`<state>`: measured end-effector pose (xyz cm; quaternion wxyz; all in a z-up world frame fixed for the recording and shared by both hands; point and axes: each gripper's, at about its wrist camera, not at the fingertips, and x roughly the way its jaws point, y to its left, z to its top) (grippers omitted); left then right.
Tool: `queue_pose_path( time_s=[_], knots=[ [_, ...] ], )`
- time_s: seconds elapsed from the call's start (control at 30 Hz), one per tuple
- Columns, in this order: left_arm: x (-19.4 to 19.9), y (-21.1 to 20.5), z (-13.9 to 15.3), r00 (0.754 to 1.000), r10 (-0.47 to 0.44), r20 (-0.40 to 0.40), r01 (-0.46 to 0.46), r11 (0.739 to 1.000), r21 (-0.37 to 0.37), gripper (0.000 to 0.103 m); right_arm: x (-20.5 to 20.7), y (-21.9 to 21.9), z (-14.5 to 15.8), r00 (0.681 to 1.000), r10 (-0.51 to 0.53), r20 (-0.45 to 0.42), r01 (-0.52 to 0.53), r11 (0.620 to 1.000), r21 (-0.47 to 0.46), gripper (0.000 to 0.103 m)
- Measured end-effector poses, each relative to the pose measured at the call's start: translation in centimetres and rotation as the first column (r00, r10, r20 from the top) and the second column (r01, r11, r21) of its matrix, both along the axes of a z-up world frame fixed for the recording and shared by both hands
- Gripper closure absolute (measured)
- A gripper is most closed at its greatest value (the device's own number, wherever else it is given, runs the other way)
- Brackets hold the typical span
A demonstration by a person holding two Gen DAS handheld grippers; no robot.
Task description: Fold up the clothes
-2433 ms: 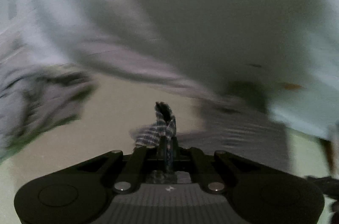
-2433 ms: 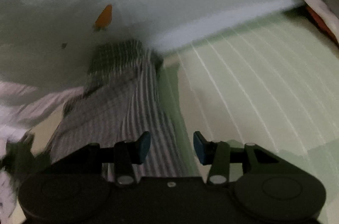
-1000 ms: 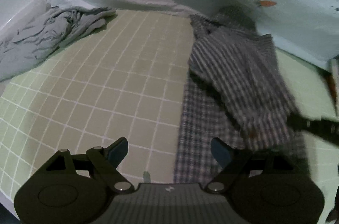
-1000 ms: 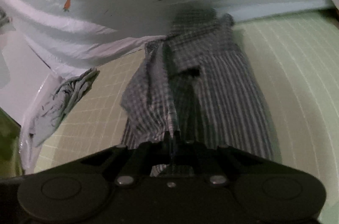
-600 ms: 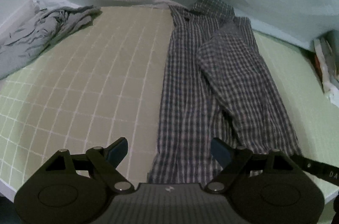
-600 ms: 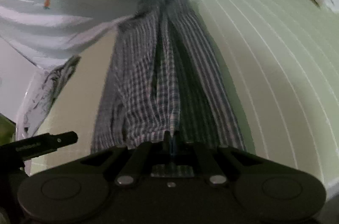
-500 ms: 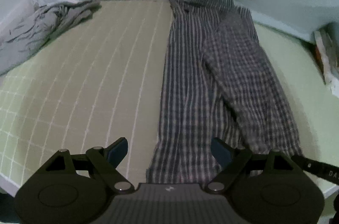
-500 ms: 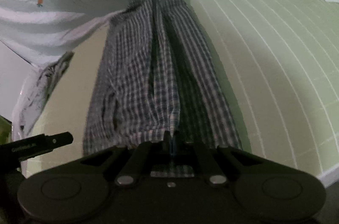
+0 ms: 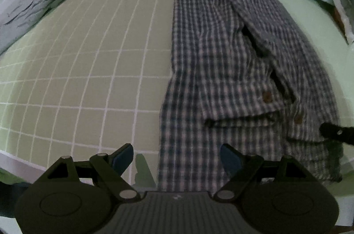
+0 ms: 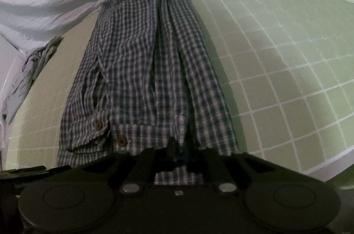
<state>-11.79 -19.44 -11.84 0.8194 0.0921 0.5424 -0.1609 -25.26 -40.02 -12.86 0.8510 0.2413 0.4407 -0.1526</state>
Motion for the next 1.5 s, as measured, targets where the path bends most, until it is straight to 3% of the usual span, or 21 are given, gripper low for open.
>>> queue_pose_path(
  time_s=[0.07,0.13,0.17,0.33,0.73,0.9,1.0,1.1,1.17,1.23,1.27,1.37,1.5],
  knots=[
    [-0.2,0.1,0.0,1.0,0.001,0.001,-0.001,1.0,-0.006,0.017,-0.6,0.2,0.5,1.0,0.003,0.009,-0.003,0.999,-0.045,0.057],
    [-0.3,0.0,0.0,1.0,-0.003,0.009,0.003,1.0,-0.002,0.017,-1.1,0.4,0.8,1.0,0.008,0.005,-0.007,0.995,-0.096,0.036],
    [-0.3,0.0,0.0,1.0,-0.007,0.014,0.007,1.0,0.0,0.017,-1.3,0.4,0.8,1.0,0.013,-0.001,-0.013,0.993,-0.12,0.031],
    [-0.4,-0.4,-0.7,1.0,-0.022,0.015,0.022,0.999,0.024,0.017,-1.3,0.8,-0.8,0.997,0.004,-0.074,-0.017,0.984,-0.179,0.025],
    [-1.3,-0.8,-1.4,0.997,-0.058,0.048,0.058,0.998,0.016,0.016,-1.2,1.7,-2.2,0.993,0.027,-0.113,-0.048,0.98,-0.194,0.02],
    [-1.5,-1.2,-1.2,0.995,-0.08,0.053,0.08,0.997,0.009,0.024,-0.7,1.8,-1.8,0.992,0.04,-0.118,-0.062,0.981,-0.184,0.03],
    [-1.5,-1.7,-1.0,0.992,-0.116,0.058,0.115,0.993,0.005,0.037,-0.5,2.0,-1.7,0.991,0.053,-0.119,-0.075,0.978,-0.193,0.045],
    [-1.3,-2.2,-0.9,0.983,-0.173,0.059,0.173,0.985,-0.002,0.055,-0.3,2.1,-1.4,0.991,0.067,-0.115,-0.087,0.98,-0.179,0.068],
    [-1.1,-2.5,-0.9,0.98,-0.19,0.053,0.192,0.981,-0.018,0.078,0.0,2.0,-1.2,0.99,0.084,-0.117,-0.102,0.982,-0.158,0.091],
    [-0.6,-2.5,-0.8,0.983,-0.184,0.029,0.185,0.982,-0.046,0.096,0.3,1.9,-1.0,0.989,0.091,-0.113,-0.105,0.987,-0.125,0.097],
    [-0.1,-2.3,-0.6,0.986,-0.166,0.003,0.166,0.983,-0.074,0.1,0.3,1.8,-0.7,0.99,0.09,-0.109,-0.102,0.988,-0.112,0.098],
    [1.1,-1.1,0.9,0.994,-0.099,-0.043,0.088,0.975,-0.203,0.101,0.5,1.0,1.4,0.996,0.08,-0.05,-0.084,0.994,-0.066,0.099],
    [2.7,-0.9,4.1,0.999,-0.05,0.001,0.048,0.954,-0.295,0.101,1.3,0.0,4.9,0.996,0.074,0.056,-0.072,0.997,-0.037,0.099]
  ],
)
